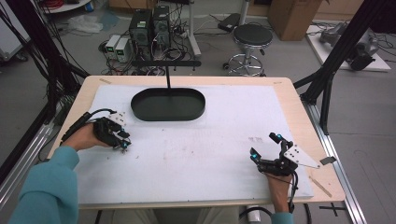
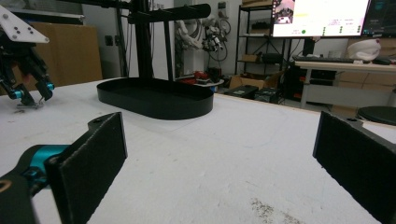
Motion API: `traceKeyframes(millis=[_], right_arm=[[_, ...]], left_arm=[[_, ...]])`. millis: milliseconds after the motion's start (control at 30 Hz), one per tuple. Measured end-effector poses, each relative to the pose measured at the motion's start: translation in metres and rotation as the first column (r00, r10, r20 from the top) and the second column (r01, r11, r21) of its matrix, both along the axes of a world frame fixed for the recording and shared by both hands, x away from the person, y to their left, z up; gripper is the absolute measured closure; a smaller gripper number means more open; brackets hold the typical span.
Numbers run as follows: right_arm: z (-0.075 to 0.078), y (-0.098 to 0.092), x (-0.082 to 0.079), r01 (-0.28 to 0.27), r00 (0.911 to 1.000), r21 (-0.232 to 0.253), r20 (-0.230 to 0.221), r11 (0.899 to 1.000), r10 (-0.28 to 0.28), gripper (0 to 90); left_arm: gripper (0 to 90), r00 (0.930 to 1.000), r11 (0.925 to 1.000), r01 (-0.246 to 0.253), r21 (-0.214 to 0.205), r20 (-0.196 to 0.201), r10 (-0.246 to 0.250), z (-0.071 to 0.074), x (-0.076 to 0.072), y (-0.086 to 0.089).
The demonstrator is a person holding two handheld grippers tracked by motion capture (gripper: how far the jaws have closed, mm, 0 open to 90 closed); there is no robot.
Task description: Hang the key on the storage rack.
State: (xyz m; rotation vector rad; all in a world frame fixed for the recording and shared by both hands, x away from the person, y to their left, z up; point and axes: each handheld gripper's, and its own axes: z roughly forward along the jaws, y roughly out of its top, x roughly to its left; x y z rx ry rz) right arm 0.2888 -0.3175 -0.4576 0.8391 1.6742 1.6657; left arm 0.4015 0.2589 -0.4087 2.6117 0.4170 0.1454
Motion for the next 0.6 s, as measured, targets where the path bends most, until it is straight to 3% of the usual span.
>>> traceKeyframes(millis=[200, 500, 600], right_arm=[[0.0, 0.0001, -0.0001, 0.0, 1.0, 0.001, 0.0, 1.0, 0.0, 2.2], [0.0, 0.0, 0.0, 0.0, 1.0, 0.001, 0.0, 1.0, 0.0, 2.2], [0.0, 0.0002, 0.0, 0.0, 1.0, 0.003, 0.0, 1.0, 0.0, 2.2]], left_arm=[[65.9, 0.9998, 0.9999, -0.01, 0.001, 0.014, 0.01, 0.0016, -0.0022, 0.0007], [76.4, 0.9989, 0.9993, 0.028, 0.025, 0.037, -0.029, 0.004, -0.0039, 0.0038], [79.0, 0.9993, 0.9997, 0.017, 0.02, 0.034, -0.018, 0.0037, -0.0045, 0.0041]])
